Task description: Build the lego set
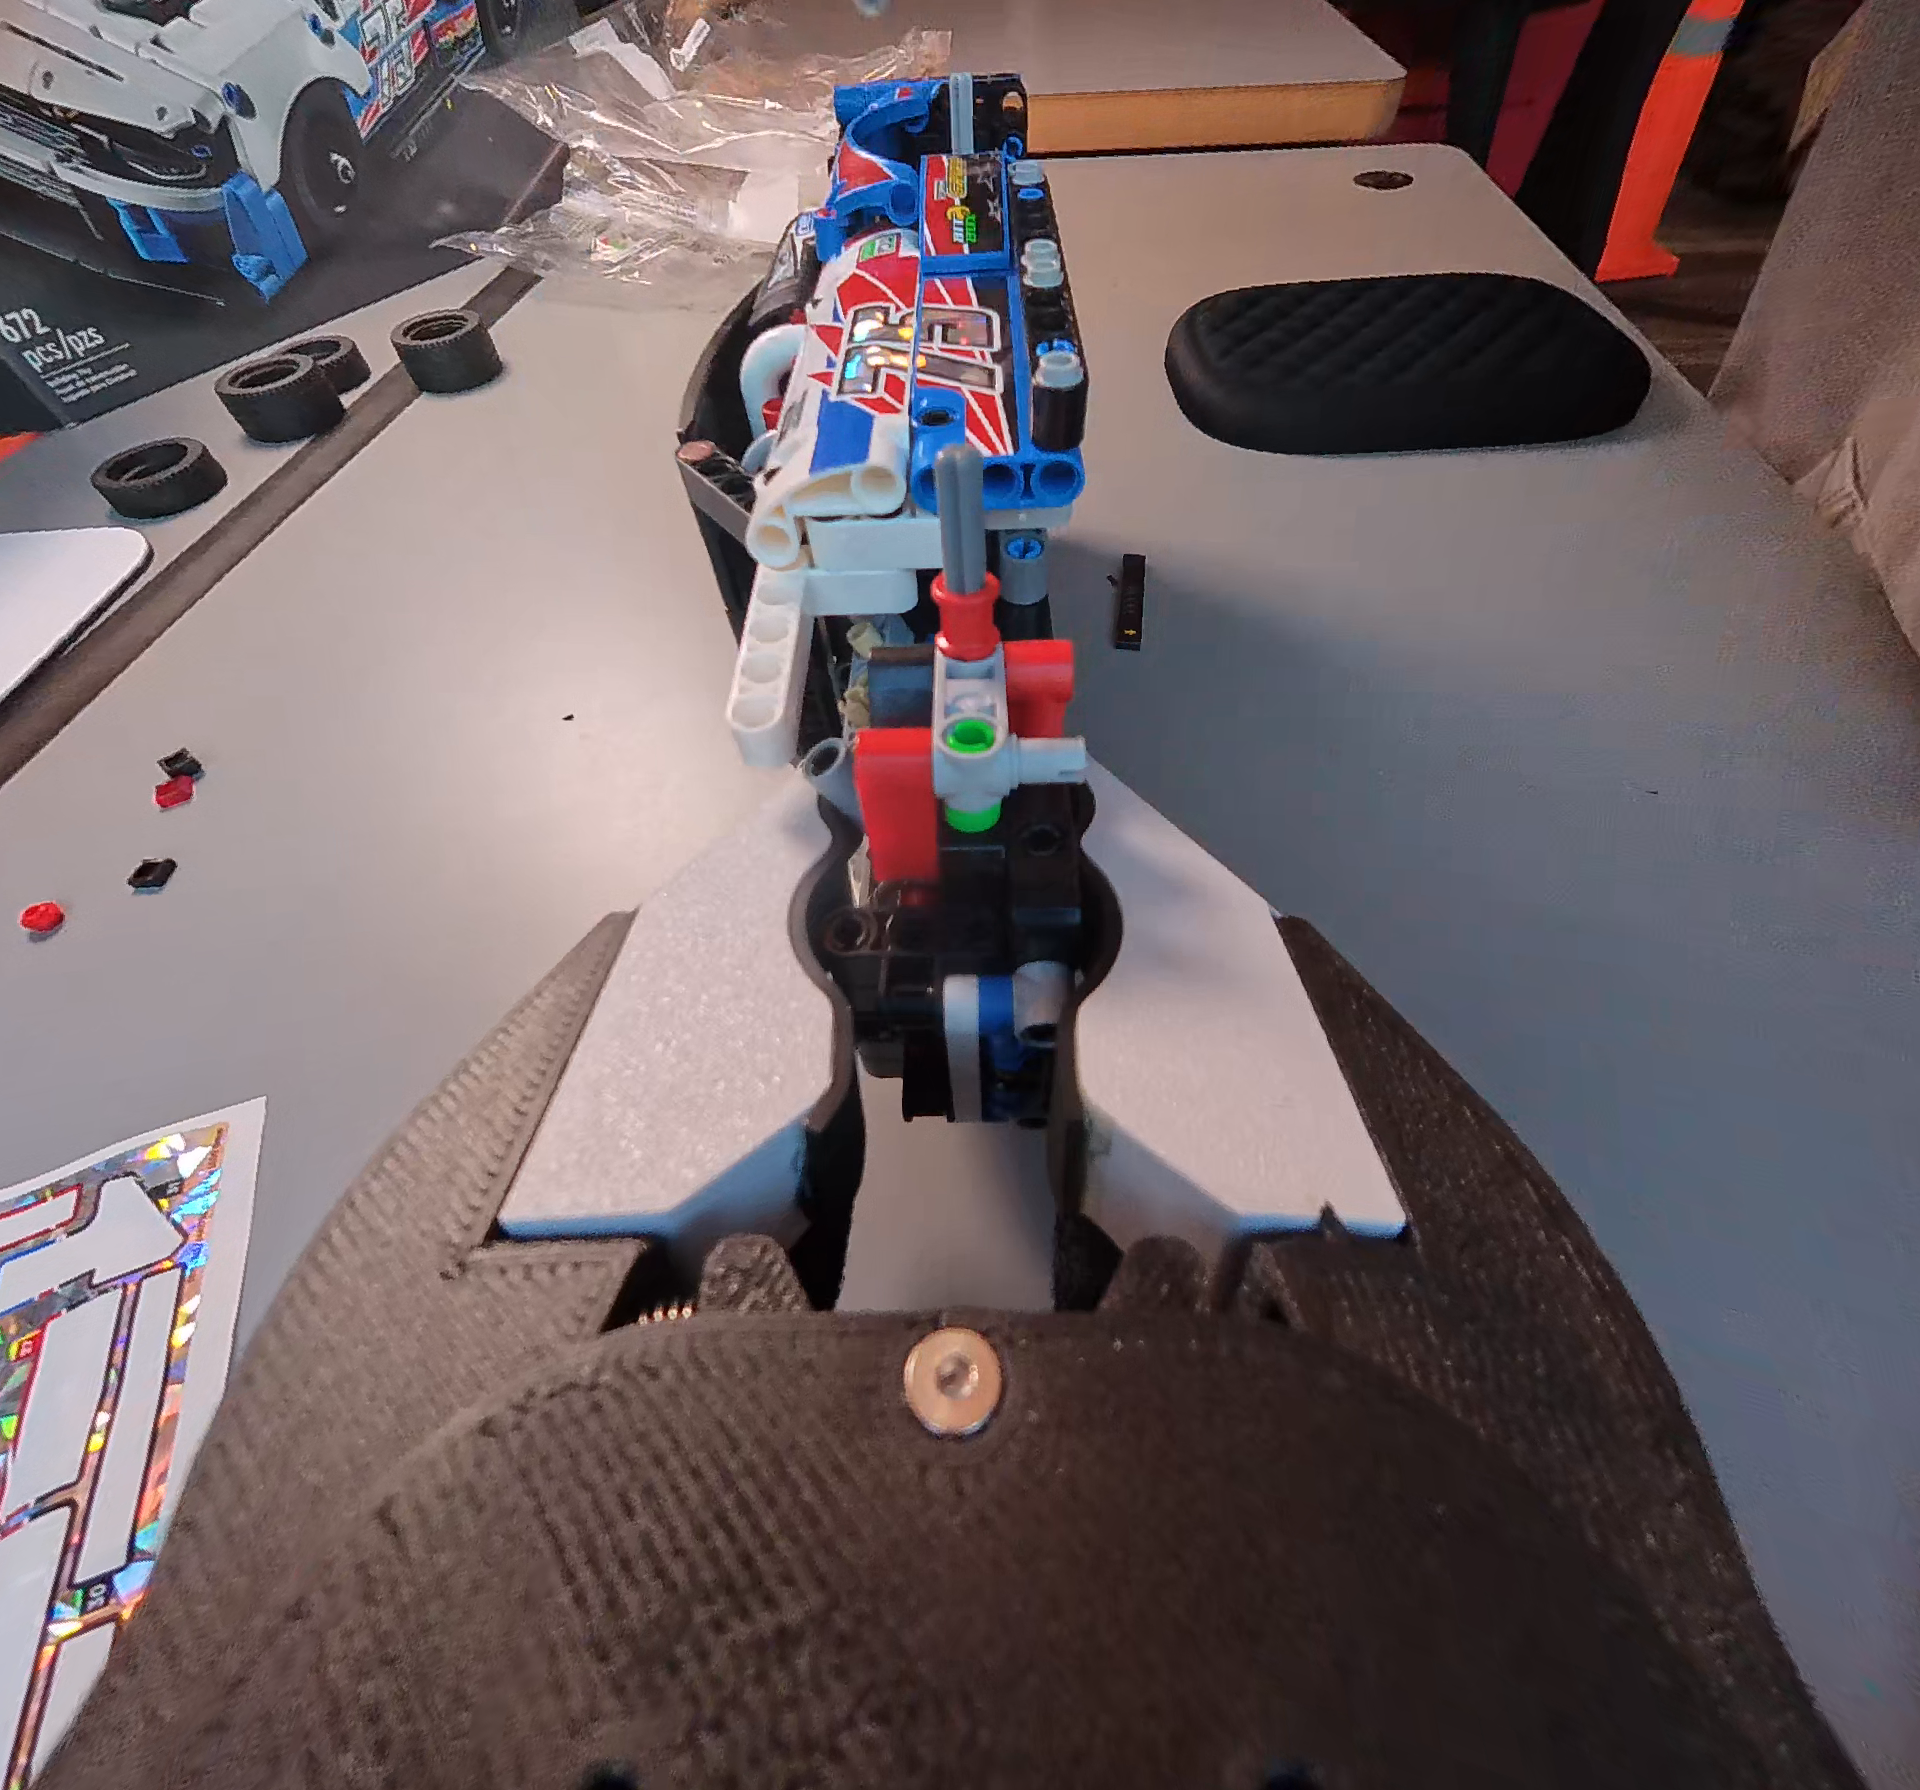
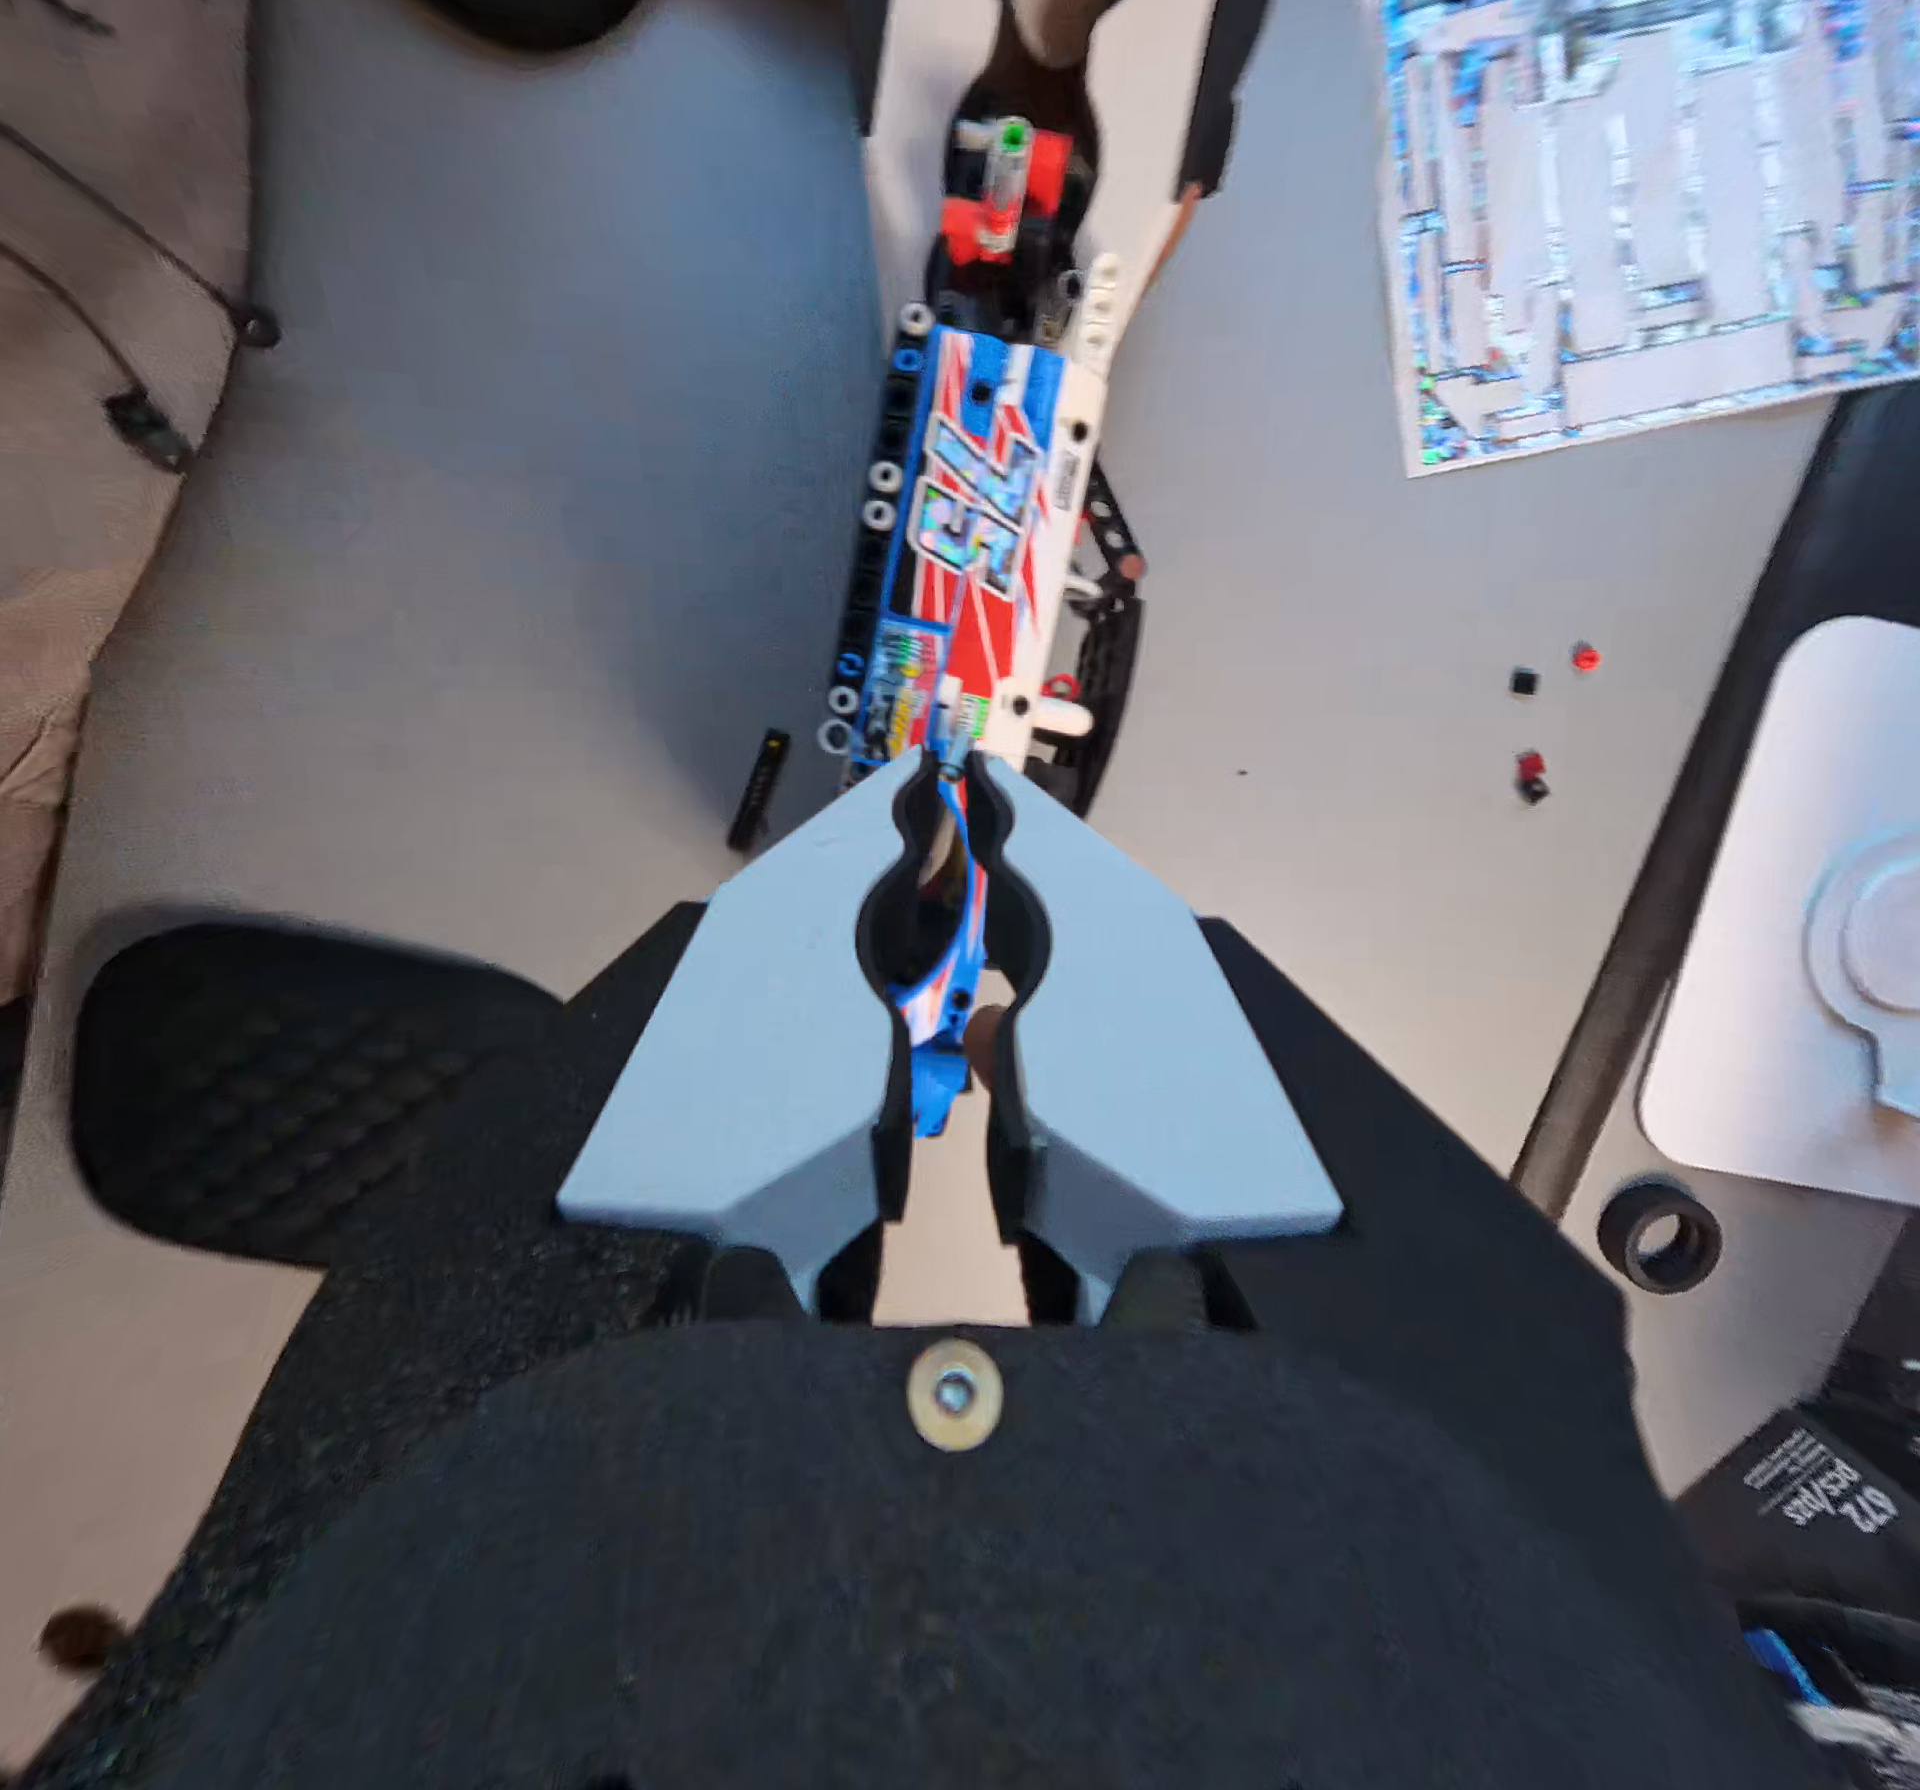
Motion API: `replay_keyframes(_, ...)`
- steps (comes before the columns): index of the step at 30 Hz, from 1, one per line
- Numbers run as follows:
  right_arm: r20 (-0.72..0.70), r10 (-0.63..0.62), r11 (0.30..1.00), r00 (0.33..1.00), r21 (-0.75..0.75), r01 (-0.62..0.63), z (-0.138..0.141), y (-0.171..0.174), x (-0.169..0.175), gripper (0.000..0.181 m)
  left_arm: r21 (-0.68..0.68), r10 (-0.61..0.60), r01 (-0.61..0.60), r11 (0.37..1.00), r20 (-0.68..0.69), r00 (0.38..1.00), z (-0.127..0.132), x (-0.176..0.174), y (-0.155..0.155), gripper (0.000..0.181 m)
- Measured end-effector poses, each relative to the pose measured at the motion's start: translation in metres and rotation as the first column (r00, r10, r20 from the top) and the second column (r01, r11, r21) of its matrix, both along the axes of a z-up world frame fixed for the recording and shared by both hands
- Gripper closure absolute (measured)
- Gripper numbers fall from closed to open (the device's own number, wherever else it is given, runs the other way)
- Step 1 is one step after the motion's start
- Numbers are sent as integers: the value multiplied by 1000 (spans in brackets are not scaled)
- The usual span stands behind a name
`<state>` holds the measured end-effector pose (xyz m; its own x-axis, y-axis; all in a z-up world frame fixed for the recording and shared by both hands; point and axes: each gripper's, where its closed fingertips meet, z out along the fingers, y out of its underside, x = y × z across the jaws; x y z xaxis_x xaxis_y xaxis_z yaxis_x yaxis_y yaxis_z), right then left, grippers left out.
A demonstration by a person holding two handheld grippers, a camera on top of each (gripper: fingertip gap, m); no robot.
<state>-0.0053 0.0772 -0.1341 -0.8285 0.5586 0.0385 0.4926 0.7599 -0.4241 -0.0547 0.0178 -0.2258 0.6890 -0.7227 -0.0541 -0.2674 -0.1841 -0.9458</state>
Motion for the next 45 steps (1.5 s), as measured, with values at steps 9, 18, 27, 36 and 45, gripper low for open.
replay_keyframes(9,251,36,977,967,194,-87,-23,-35,7,179,6,5,-5,1000,-17,1000,-1,1,-2,147)
replay_keyframes(18,318,-27,964,948,259,-59,-23,-39,5,179,7,5,-5,1000,-26,1000,-1,1,-2,148)
replay_keyframes(27,383,-87,943,919,329,-47,-26,-38,5,179,8,4,-3,1000,-36,999,-1,3,-2,148)
replay_keyframes(36,361,-105,963,927,271,3,-25,-46,-3,179,7,6,-6,1000,-41,999,-1,3,-2,148)
replay_keyframes(45,353,-122,965,928,262,27,-26,-45,0,179,6,7,-7,1000,-45,999,-1,4,-3,148)
